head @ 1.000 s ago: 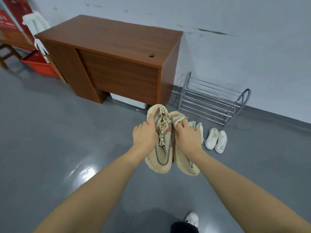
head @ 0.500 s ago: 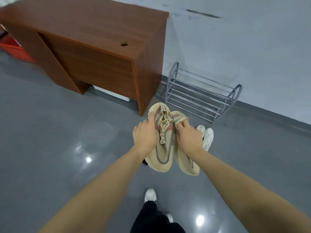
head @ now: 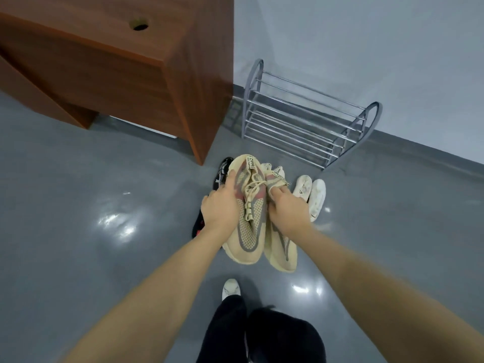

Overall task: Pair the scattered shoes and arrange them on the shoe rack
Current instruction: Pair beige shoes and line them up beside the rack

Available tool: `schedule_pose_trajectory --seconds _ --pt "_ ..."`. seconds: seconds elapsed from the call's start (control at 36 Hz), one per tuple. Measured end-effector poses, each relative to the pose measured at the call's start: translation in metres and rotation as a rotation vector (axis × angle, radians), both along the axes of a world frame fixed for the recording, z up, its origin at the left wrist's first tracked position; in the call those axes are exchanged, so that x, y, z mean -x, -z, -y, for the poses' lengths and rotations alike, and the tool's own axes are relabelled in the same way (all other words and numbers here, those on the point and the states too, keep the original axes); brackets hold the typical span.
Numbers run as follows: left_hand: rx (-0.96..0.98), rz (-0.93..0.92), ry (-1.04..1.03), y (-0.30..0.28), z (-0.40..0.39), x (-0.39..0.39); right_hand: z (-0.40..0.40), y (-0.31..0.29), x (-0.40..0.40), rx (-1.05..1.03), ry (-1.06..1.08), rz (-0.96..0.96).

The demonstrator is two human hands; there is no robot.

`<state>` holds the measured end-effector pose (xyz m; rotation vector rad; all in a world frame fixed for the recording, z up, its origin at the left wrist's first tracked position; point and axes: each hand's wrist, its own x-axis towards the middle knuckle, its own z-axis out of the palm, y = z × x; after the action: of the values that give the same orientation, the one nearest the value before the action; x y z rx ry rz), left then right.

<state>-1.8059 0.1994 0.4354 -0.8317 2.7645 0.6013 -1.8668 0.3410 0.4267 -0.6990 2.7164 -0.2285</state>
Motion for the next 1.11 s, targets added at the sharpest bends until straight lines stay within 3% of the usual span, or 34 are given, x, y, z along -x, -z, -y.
schedule_pose_trajectory --seconds 0.28,0.44,0.64,0.81,1.11 --pt "0.036 0.071 0.045 0.085 -0.016 0.042 -0.016 0.072 0.043 -0.092 -0.114 0.139" --pt "0.033 0.093 0.010 0.149 -0.039 0.067 -0.034 0.143 0.068 -0.112 -0.174 0.128" --pt "0.077 0.101 0.023 0.219 -0.066 0.084 -0.064 0.215 0.086 -0.018 -0.155 0.174" --pt "0.103 0.139 0.096 0.283 -0.083 0.078 -0.092 0.285 0.089 -0.107 -0.178 0.212" --pt "-0.023 0.158 0.027 0.412 -0.088 0.035 -0.101 0.405 0.048 -0.160 -0.091 0.271"
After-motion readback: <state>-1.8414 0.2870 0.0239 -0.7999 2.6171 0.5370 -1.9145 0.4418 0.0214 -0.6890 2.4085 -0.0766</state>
